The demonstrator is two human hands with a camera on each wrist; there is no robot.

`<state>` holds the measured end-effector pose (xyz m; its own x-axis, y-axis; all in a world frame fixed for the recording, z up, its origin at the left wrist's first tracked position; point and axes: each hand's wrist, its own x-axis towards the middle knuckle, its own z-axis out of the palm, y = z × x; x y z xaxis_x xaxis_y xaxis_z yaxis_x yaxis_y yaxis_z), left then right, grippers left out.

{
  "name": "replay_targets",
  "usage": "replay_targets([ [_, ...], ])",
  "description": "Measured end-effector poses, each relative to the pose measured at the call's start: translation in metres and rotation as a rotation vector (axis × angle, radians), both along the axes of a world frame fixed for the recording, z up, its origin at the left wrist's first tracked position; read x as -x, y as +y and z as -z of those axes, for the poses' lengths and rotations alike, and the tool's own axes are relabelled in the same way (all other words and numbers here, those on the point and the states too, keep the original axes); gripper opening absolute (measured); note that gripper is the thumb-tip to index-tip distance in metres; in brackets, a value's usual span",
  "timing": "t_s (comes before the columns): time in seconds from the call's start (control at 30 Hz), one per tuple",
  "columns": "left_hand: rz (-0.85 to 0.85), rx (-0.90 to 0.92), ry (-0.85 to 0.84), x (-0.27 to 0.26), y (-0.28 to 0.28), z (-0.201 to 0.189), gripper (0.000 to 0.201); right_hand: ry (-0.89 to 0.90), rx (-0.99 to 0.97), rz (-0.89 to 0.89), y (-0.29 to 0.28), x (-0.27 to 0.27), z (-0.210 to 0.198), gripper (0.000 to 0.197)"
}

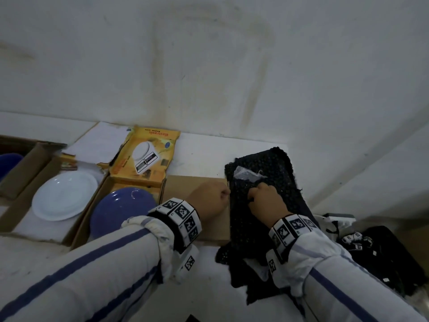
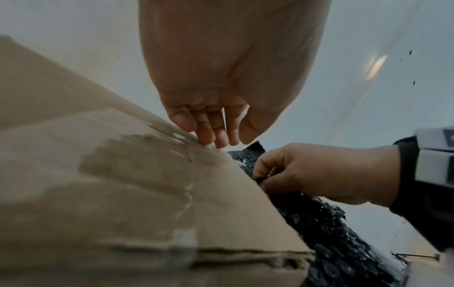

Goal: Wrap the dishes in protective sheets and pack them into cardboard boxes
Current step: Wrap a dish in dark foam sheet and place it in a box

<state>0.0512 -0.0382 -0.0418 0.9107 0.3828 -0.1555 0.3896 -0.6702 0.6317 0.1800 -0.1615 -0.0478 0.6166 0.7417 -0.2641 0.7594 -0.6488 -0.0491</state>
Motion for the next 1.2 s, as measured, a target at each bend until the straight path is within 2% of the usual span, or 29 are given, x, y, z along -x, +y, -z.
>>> replay_targets([
  [0.07, -0.044, 0.074, 0.030, -0.005, -0.004, -0.002, 0.034, 0.071, -0.075, 0.012, 0.002, -0.008, -0.009, 0.022],
  [0.17, -0.052, 0.243, 0.069, -0.010, -0.009, -0.010, 0.052, 0.150, -0.083, 0.043, 0.006, -0.013, -0.037, 0.022],
  [0.27, -0.069, 0.542, -0.026, -0.008, -0.014, -0.019, 0.064, 0.199, -0.172, 0.052, 0.012, -0.013, -0.065, 0.016],
  [0.3, -0.083, 0.660, -0.074, -0.007, -0.015, -0.022, 0.063, 0.220, -0.210, 0.058, 0.014, -0.011, -0.072, 0.012],
  [0.37, -0.113, 0.789, -0.150, -0.004, -0.015, -0.025, 0.057, 0.271, -0.251, 0.067, 0.019, -0.006, -0.081, 0.021],
  [0.47, -0.177, 0.839, -0.218, 0.003, -0.012, -0.027, 0.039, 0.458, -0.369, 0.119, 0.025, 0.002, -0.084, 0.030],
  [0.6, -0.239, 0.864, -0.308, 0.017, -0.001, -0.031, 0.019, 0.726, -0.564, 0.158, 0.031, 0.024, -0.081, 0.024],
  [0.67, -0.313, 0.872, -0.324, 0.027, 0.010, -0.033, 0.016, 0.836, -0.565, 0.144, 0.038, 0.035, -0.079, 0.019],
  [0.77, -0.432, 0.994, -0.346, 0.044, 0.026, -0.034, 0.008, 0.952, -0.471, 0.106, 0.050, 0.054, -0.078, 0.030],
  [0.83, -0.478, 1.146, -0.404, 0.060, 0.034, -0.035, 0.018, 0.946, -0.500, 0.063, 0.060, 0.071, -0.075, 0.039],
  [0.9, -0.492, 1.199, -0.426, 0.078, 0.043, -0.034, 0.023, 0.869, -0.592, 0.033, 0.072, 0.089, -0.072, 0.044],
  [1.0, -0.545, 1.147, -0.321, 0.108, 0.067, -0.026, 0.024, 0.843, -0.699, 0.042, 0.092, 0.117, -0.061, 0.037],
  [1.07, -0.492, 1.121, -0.211, 0.130, 0.084, -0.020, 0.028, 0.885, -0.716, 0.079, 0.103, 0.140, -0.052, 0.031],
  [1.13, -0.449, 1.093, -0.185, 0.150, 0.098, -0.015, 0.011, 0.950, -0.703, 0.119, 0.113, 0.160, -0.044, 0.032],
  [1.2, -0.463, 1.009, -0.196, 0.168, 0.110, -0.004, 0.019, 0.968, -0.622, 0.101, 0.121, 0.177, -0.038, 0.022],
])
